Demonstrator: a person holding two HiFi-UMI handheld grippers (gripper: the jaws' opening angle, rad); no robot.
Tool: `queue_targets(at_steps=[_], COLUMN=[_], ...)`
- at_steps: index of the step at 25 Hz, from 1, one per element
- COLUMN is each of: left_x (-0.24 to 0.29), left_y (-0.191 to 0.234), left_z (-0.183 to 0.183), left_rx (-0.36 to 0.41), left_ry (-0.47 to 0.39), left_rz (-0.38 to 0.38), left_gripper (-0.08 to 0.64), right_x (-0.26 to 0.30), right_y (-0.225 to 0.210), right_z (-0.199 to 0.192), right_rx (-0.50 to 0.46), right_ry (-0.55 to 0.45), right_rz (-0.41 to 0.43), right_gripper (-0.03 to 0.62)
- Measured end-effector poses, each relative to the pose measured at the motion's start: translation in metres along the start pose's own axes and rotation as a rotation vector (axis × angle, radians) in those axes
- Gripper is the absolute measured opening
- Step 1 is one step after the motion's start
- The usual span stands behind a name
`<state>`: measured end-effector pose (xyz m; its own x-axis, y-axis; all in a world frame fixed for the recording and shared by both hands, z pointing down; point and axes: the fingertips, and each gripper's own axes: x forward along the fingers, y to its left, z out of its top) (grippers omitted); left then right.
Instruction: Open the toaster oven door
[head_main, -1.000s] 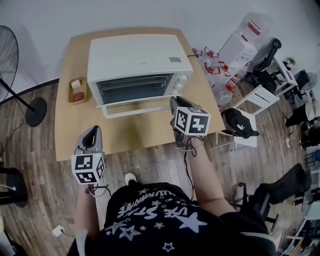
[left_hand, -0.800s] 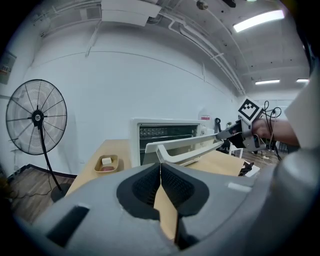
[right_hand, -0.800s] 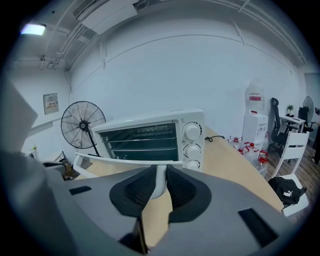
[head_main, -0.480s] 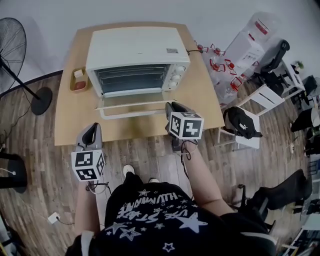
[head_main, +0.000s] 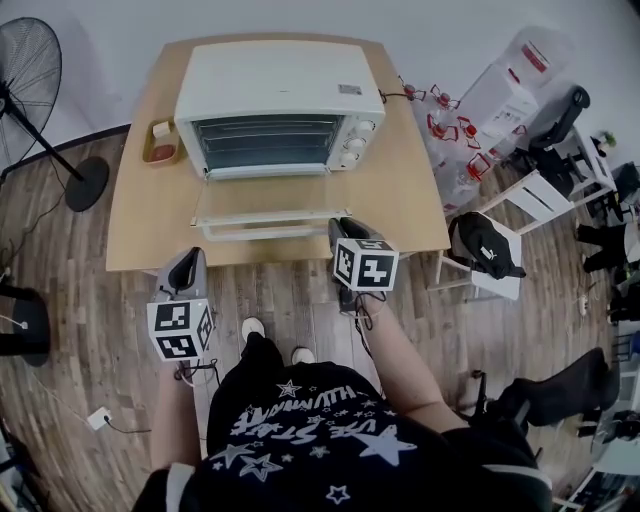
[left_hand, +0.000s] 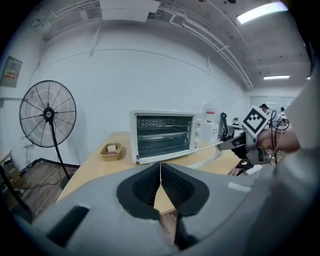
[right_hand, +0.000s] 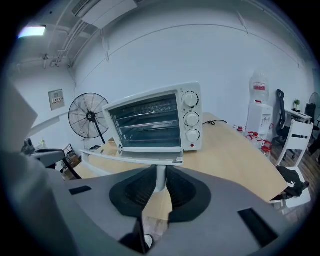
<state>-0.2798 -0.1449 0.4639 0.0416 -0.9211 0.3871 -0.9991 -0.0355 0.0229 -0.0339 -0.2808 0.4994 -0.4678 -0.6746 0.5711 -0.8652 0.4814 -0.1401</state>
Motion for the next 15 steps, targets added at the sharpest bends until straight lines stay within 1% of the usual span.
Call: queue_targets(at_steps=[4, 9, 15], left_x=[-0.001, -0.005, -0.006], left_y=[-0.004, -0.01, -0.013], left_z=[-0.01, -0.016, -0.025], left_rx=[-0.01, -0.015, -0.012], left_ry=[0.018, 0.027, 0.051], left_rz=[0.004, 0.0, 0.001], left_gripper=[0.021, 0.021, 0.021], right_x=[0.001, 0.004, 0.011], right_y=[-0.001, -0.003, -0.004], right_z=[-0.011, -0.033, -0.057], right_rx=[-0.007, -0.007, -0.018], right_ry=[-0.014, 0.032, 0.054], right_rz=[0.0, 0.004, -0.009], right_gripper=[0.066, 0.064, 0.063])
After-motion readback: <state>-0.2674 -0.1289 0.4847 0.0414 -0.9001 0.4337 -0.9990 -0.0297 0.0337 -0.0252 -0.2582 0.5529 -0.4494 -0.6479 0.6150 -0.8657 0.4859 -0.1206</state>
